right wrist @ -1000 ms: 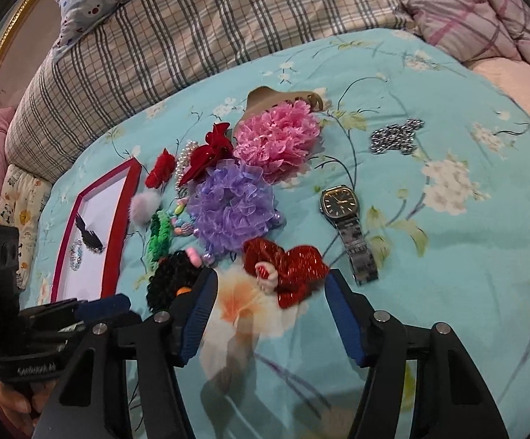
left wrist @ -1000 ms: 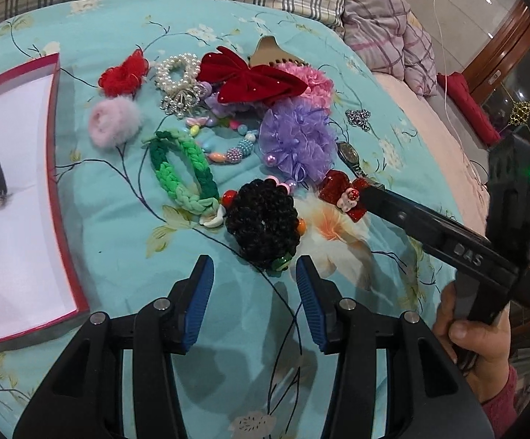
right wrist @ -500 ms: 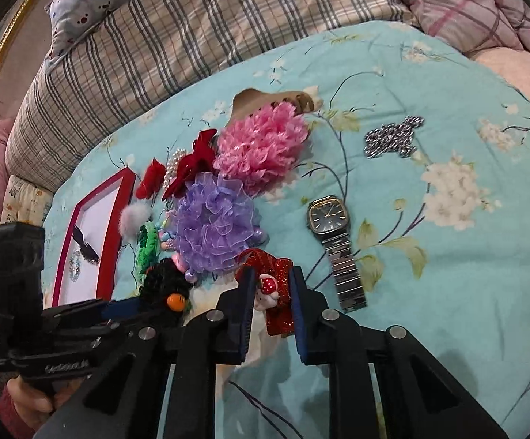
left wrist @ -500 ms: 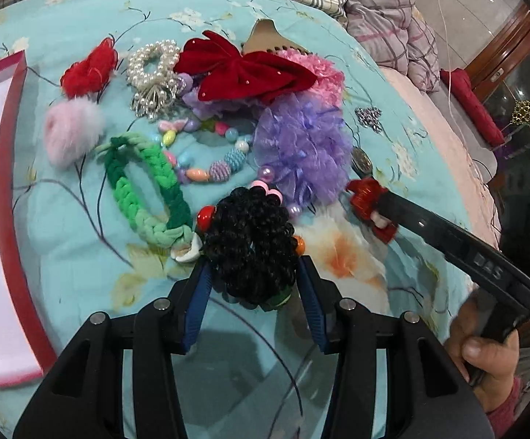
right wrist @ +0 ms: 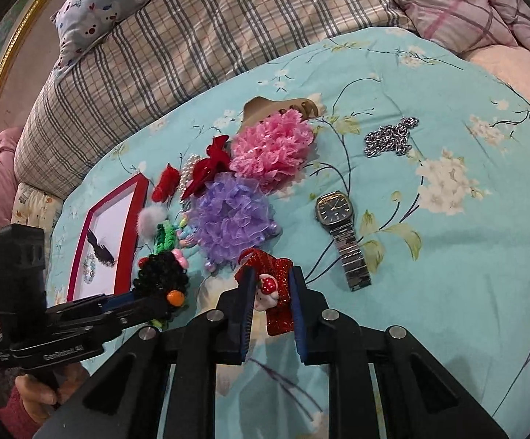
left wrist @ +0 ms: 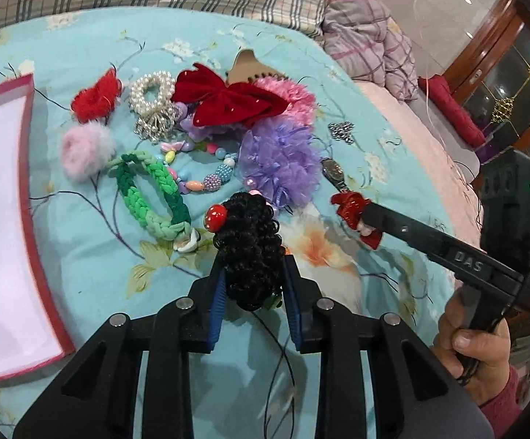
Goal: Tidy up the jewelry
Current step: 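Carry the scrunchie and red bow clip in both grippers into the box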
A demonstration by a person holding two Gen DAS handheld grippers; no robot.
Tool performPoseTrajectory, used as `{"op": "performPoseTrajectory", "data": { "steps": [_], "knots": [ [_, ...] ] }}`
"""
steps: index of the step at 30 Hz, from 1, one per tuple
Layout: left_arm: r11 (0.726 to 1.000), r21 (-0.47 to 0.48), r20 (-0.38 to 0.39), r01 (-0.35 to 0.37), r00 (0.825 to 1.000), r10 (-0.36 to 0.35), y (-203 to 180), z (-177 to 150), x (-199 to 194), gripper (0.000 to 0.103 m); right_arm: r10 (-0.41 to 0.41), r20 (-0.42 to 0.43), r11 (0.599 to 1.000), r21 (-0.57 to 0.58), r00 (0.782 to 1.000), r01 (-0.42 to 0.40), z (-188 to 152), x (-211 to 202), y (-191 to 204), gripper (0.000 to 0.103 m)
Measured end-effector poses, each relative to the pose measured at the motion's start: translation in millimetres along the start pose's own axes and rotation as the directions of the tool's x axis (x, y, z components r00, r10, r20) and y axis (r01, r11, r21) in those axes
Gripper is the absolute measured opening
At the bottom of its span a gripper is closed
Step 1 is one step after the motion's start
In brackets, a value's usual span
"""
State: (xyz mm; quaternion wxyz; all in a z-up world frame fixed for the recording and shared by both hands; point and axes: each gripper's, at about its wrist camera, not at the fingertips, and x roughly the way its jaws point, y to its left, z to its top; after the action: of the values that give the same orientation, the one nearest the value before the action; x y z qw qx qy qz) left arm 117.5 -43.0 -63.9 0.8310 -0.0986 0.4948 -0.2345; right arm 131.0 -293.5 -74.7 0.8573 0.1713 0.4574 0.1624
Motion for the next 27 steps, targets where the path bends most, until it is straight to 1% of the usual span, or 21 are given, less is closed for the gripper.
{"op": "performPoseTrajectory", "data": {
  "steps": [3,5,8,18,23,27],
  "knots": [
    [1.000,0.003,0.013,-0.005,1.000,0.005,0,-2,-10,0.026,0.004,-0.008,1.000,-0.005,1.000,-0.004,-4,1,7,0.018],
    [1.000,0.008,0.031,-0.024,0.999,0.024,2,-3,-18,0.026,0.010,-0.012,1.000,-0.008,1.000,-0.010,-7,1,13,0.018],
    [0.999,-0.006,0.046,-0.033,0.998,0.033,8,-4,-26,0.026,0.023,-0.016,1.000,-0.021,1.000,-0.023,-11,2,25,0.018],
    [0.993,-0.095,0.087,-0.073,0.993,0.081,49,-18,-61,0.026,0.069,-0.037,0.993,-0.090,0.997,-0.072,-15,11,75,0.018],
    [0.986,-0.131,0.119,-0.107,0.985,0.123,70,-27,-86,0.026,0.103,-0.055,0.986,-0.129,0.993,-0.109,-17,23,106,0.018],
    [0.976,-0.173,0.130,-0.131,0.979,0.154,92,-34,-100,0.026,0.133,-0.075,0.978,-0.150,0.988,-0.143,-19,35,129,0.018]
  ]
}}
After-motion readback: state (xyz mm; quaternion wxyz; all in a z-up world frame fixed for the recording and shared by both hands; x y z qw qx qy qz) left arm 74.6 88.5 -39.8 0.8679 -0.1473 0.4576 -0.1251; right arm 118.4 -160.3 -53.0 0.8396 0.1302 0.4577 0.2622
